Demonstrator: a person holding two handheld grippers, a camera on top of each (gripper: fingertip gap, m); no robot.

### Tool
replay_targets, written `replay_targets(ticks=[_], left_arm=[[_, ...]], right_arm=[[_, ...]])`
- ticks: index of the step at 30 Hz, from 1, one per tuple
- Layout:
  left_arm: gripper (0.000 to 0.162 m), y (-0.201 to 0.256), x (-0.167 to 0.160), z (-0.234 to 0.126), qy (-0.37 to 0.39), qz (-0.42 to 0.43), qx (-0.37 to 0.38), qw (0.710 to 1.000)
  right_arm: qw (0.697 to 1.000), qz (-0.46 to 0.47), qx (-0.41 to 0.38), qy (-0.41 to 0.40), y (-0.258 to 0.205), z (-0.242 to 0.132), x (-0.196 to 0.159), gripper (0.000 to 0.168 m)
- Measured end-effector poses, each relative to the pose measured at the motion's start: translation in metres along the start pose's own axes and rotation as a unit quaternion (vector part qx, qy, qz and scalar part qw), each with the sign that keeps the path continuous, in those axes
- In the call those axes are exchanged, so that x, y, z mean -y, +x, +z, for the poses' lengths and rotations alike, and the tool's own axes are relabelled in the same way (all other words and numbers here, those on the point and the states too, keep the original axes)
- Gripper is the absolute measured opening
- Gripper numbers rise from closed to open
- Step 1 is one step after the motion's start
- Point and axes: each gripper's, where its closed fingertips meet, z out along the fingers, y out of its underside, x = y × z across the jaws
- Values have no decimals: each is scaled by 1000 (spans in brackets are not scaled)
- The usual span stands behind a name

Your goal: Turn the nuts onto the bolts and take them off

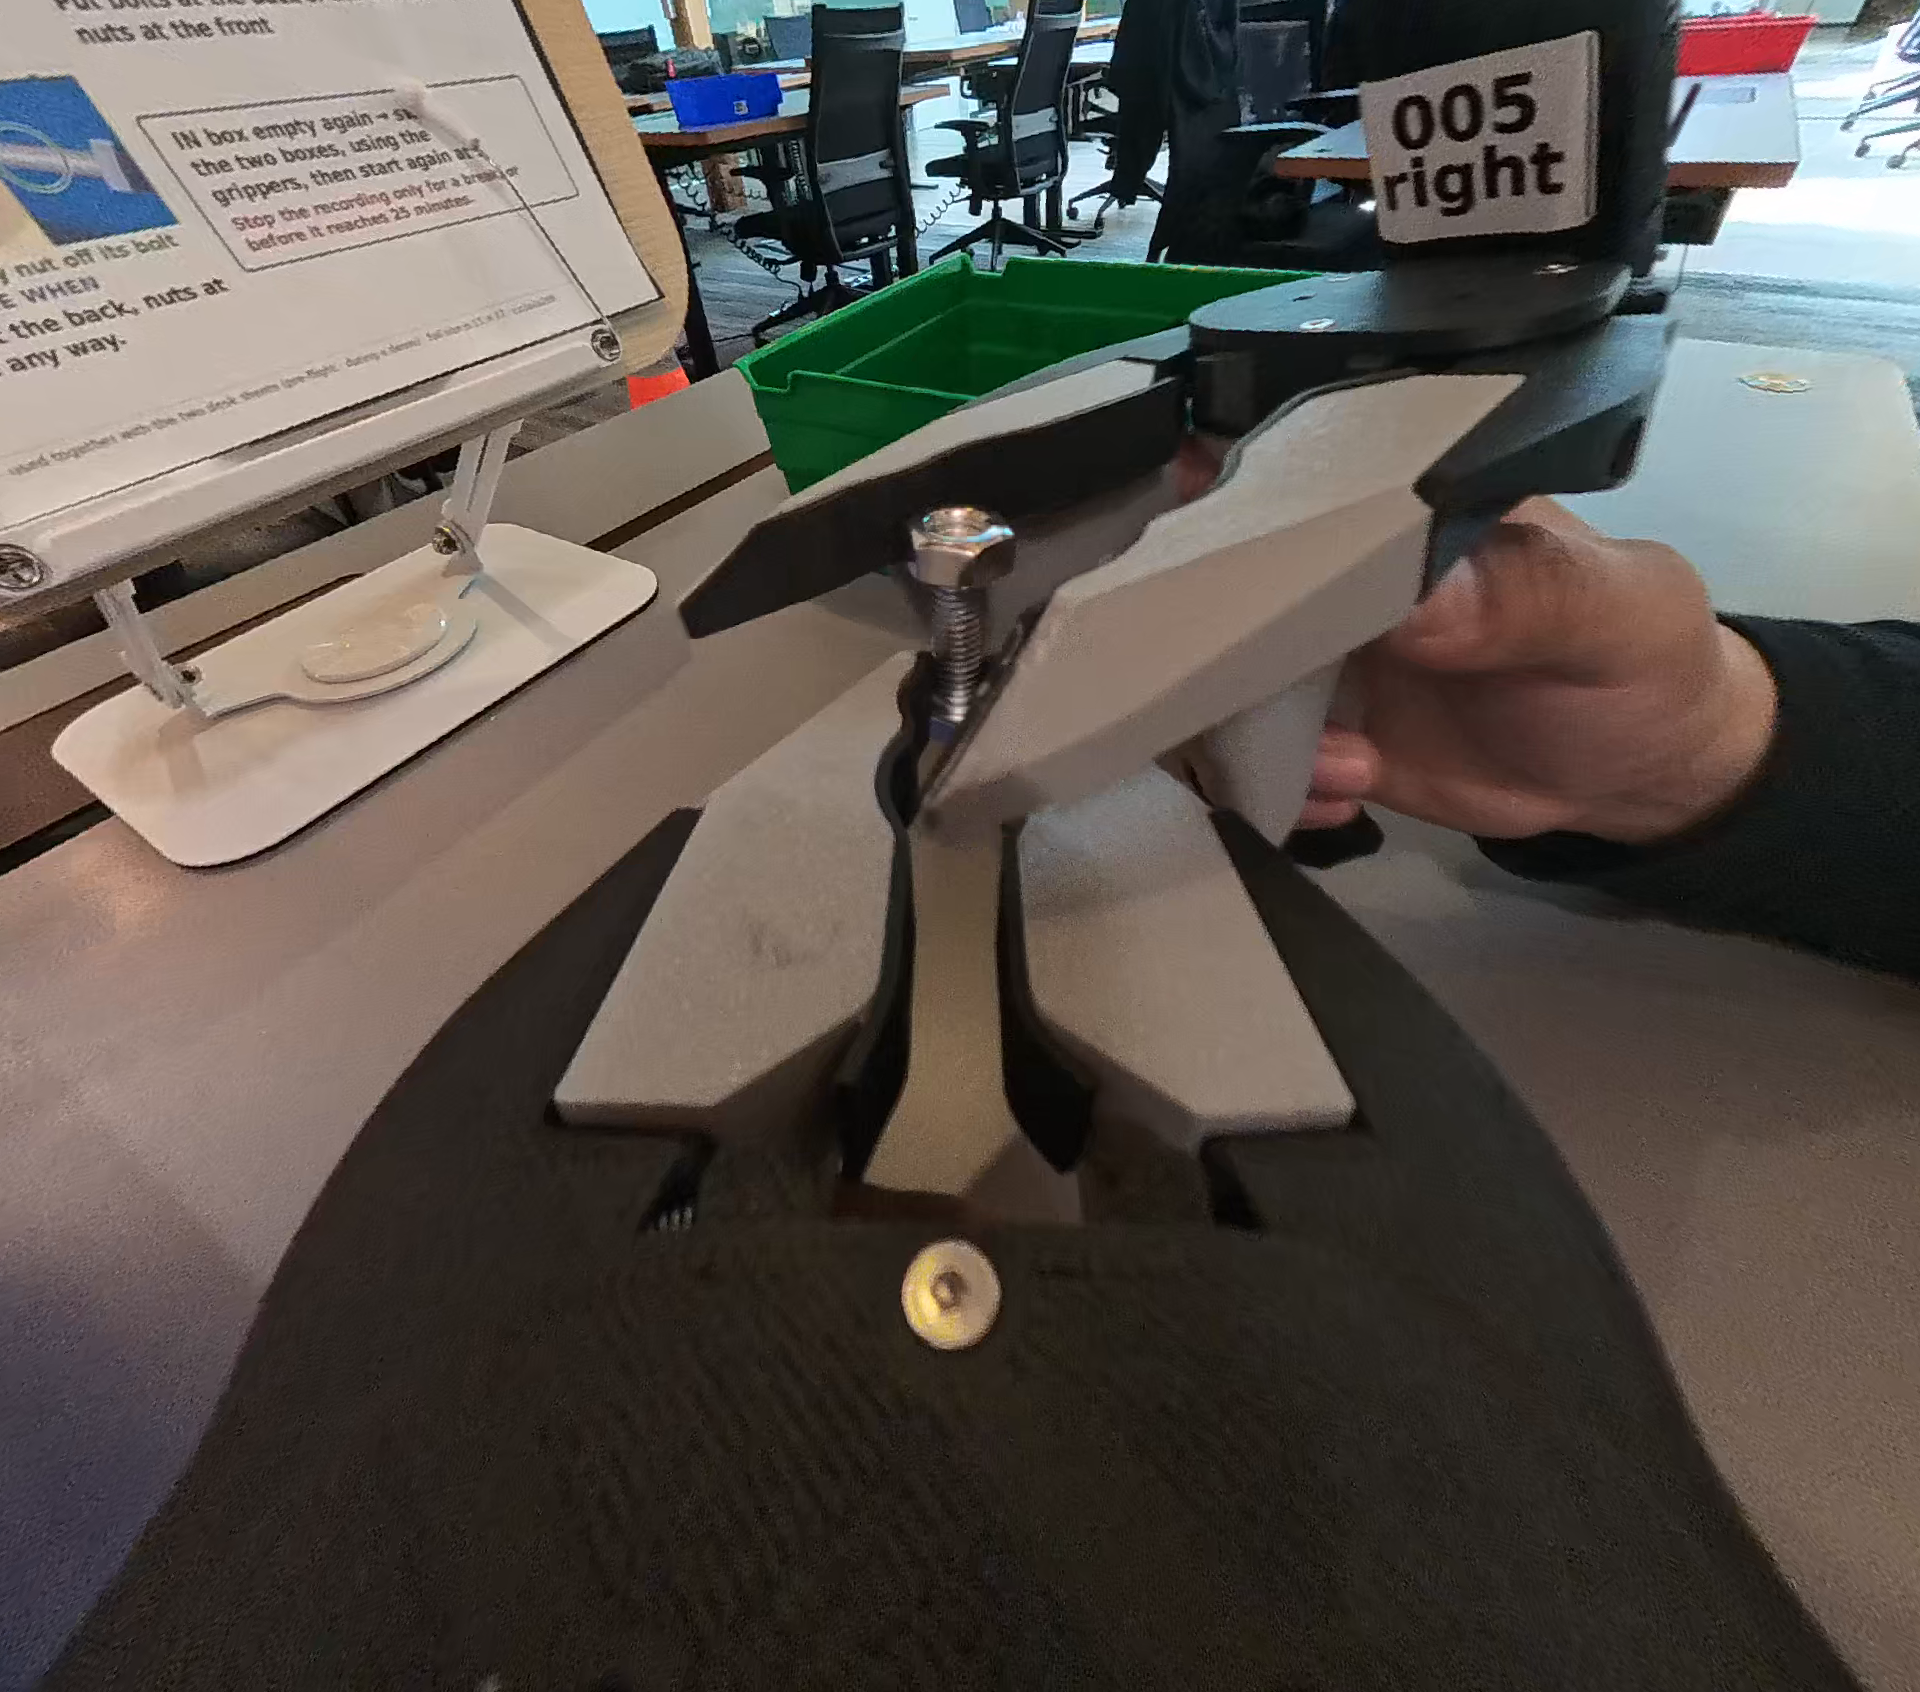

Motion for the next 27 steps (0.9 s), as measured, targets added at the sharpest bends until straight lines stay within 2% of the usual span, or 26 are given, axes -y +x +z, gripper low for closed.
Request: replay_targets(ticks=[8, 12, 15, 19, 24, 27], left_arm=[[6, -38, 0, -14, 7, -30, 48, 998], [6, -31, 1, -11, 8, -26, 39, 999], [6, -17, -1, -5, 2, -17, 22, 1000], [6, -7, -3, 0, -5, -3, 13, 1000], [6, -22, -1, -7, 2, -15, 34, 999], [6, -39, -2, -12, 1, -24, 64, 998]], right_arm=[[1000, 11, -22, 19, 16, -15, 11, 56], [1000, -6, -17, 7, 9, -10, 6, 48], [1000, -18, -20, 1, 6, -5, 3, 56], [1000, -11, -17, -3, 6, -3, 1, 56], [999, -5, -38, 9, 16, -11, 7, 56], [997, -12, -81, 16, 29, -16, 9, 47]])
